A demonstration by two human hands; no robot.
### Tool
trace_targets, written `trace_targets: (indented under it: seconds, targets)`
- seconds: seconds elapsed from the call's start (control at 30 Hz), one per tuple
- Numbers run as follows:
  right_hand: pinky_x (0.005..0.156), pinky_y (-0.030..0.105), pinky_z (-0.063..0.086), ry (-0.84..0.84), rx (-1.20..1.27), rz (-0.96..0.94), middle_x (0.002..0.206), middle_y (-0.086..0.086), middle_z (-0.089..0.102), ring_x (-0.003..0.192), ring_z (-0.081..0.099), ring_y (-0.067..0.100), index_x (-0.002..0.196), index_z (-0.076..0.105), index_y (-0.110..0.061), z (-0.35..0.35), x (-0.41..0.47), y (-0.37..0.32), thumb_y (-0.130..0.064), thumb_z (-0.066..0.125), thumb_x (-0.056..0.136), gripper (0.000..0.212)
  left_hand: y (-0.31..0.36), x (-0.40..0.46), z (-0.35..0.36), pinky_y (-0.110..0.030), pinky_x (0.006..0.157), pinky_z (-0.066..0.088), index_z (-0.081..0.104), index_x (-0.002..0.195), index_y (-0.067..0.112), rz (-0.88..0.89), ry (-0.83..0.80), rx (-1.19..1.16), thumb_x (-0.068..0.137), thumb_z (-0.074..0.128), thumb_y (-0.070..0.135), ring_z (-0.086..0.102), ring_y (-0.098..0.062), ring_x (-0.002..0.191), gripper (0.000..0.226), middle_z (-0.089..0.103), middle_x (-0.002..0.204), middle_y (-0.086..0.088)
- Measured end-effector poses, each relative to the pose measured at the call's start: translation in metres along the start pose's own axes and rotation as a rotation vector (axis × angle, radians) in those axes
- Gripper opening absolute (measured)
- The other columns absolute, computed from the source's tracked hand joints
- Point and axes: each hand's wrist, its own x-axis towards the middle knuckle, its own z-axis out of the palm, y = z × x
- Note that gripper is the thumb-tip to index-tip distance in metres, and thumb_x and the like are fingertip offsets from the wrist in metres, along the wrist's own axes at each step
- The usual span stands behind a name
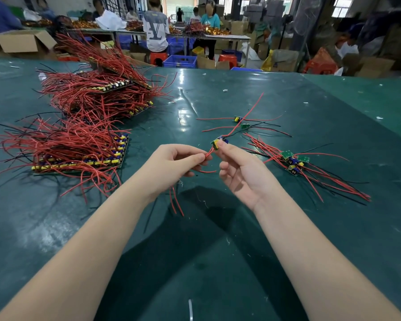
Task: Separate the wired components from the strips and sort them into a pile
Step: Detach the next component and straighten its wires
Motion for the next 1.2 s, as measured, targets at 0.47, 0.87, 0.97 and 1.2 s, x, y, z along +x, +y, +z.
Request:
trace_targets:
  seconds: [0.47,0.87,0.97,1.2]
  targets:
    - [0.042,0.013,0.039,-0.066,0.001,-0.056,0.078,-0.006,0.072,0.041,0.045,0.002,0.082,0.072,-0.018,0.002,-0.001,0.0,-0.024,0.079,0.068,0.017,0.003,-0.001,0.003,-0.014,0.064,0.05,0.073,0.085,0.02,0.083,0.085,-0.023,0.091,0.064,0.012,0.058,-0.002,0.066,0.013,0.069,0.071,0.011]
    - [0.04,0.012,0.033,0.065,-0.066,-0.093,0.08,-0.004,0.07,0.039,0.037,0.002,0.085,0.074,-0.015,0.005,0.0,0.006,-0.02,0.077,0.08,0.008,0.003,-0.002,0.011,-0.013,0.07,0.045,0.072,0.084,0.018,0.392,0.38,0.417,0.084,0.069,0.006,0.059,-0.001,0.077,0.012,0.064,0.081,0.01]
    - [0.043,0.014,0.034,0.119,-0.211,-0.182,0.062,-0.007,0.057,0.041,0.036,0.006,0.074,0.075,-0.018,0.005,-0.001,0.007,-0.02,0.078,0.079,0.007,0.003,-0.002,0.006,-0.016,0.073,0.048,0.071,0.083,0.02,0.341,0.326,0.438,0.083,0.069,0.006,0.062,-0.005,0.079,0.014,0.066,0.082,0.006]
    - [0.045,0.013,0.036,0.049,-0.313,-0.31,0.063,-0.01,0.066,0.042,0.038,0.006,0.069,0.075,-0.021,0.006,-0.003,0.006,-0.015,0.077,0.08,0.013,0.0,0.002,0.0,-0.019,0.073,0.048,0.072,0.088,0.014,0.161,0.182,0.308,0.087,0.068,0.016,0.063,-0.008,0.075,0.004,0.071,0.083,0.001]
